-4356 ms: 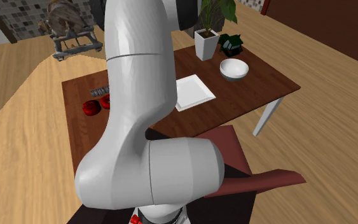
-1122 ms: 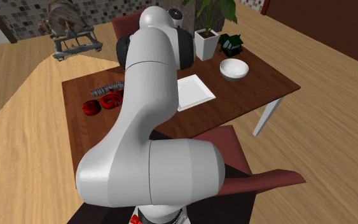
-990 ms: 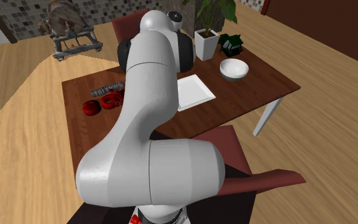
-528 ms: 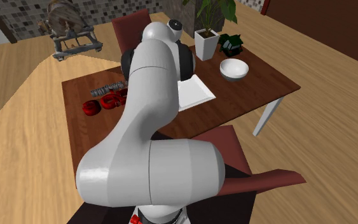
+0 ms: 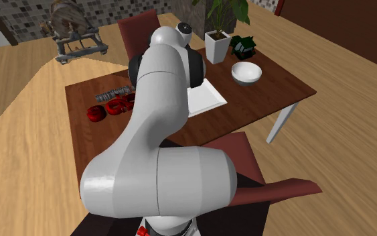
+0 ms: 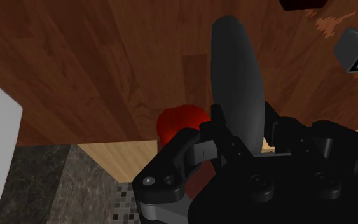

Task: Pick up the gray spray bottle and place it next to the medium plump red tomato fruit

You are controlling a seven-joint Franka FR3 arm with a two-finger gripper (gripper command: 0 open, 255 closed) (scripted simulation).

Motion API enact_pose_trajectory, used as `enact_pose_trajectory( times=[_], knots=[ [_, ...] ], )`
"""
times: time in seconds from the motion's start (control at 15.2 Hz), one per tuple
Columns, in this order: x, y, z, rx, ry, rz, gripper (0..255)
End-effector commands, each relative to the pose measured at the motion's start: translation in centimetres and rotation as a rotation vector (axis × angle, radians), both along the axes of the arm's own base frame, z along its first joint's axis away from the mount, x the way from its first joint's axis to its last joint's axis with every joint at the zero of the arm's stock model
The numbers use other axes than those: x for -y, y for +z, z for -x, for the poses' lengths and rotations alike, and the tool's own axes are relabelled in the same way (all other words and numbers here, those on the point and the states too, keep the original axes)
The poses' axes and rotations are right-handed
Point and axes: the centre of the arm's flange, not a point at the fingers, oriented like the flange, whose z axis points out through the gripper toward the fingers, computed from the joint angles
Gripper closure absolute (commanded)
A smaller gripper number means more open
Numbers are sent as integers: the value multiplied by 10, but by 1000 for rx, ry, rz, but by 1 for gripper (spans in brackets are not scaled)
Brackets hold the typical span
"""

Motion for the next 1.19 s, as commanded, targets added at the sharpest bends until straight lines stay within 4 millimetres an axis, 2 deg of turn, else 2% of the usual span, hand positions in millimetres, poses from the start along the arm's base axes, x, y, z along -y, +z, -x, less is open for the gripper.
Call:
enact_pose_trajectory(
  times=[0.0, 0.33, 0.59, 1.12],
  knots=[
    [0, 0, 0, 0, 0, 0, 0],
    [0, 0, 0, 0, 0, 0, 0],
    [21, 43, 14, 0, 0, 0, 0],
    [21, 43, 14, 0, 0, 0, 0]
  ],
)
